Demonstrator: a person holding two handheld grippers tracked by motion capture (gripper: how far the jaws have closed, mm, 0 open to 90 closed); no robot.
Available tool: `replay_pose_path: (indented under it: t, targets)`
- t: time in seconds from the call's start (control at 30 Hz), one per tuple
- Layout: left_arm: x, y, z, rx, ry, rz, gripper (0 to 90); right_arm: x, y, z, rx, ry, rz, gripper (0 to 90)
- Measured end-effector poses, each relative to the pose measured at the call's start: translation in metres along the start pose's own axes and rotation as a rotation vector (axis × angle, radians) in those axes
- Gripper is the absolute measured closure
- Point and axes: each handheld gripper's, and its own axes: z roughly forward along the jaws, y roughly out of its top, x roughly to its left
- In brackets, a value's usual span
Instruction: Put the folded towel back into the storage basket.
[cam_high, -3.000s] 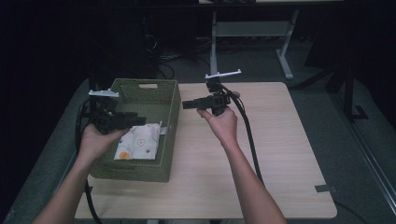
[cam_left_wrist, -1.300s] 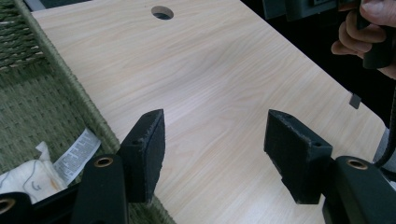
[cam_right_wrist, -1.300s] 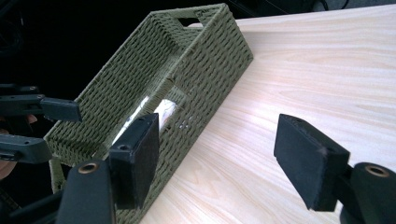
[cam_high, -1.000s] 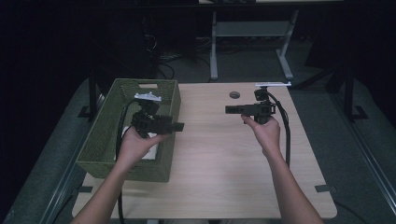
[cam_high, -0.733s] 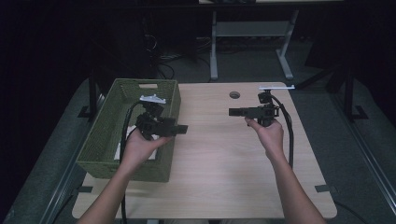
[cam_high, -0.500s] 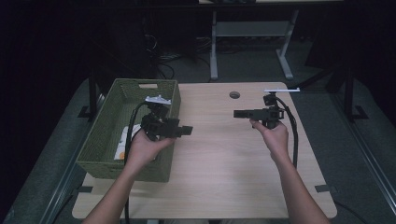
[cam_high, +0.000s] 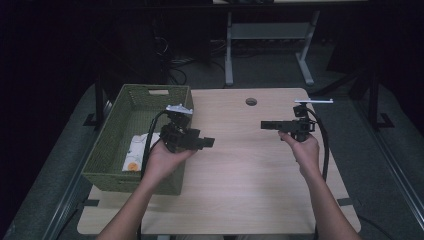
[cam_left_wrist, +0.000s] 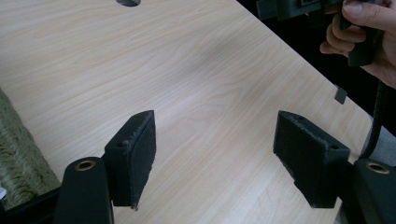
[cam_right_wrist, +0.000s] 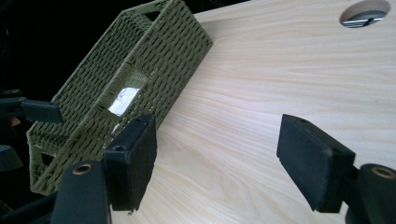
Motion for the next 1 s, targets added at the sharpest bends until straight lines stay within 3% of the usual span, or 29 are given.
replay_pose_path:
  t: [1.0]
  targets:
    - [-0.027,-0.009,0.031,0.033,-0.064,0.032,27.8,-0.036,-0.036,-0.035,-0.023,-0.047,0.066,27.7]
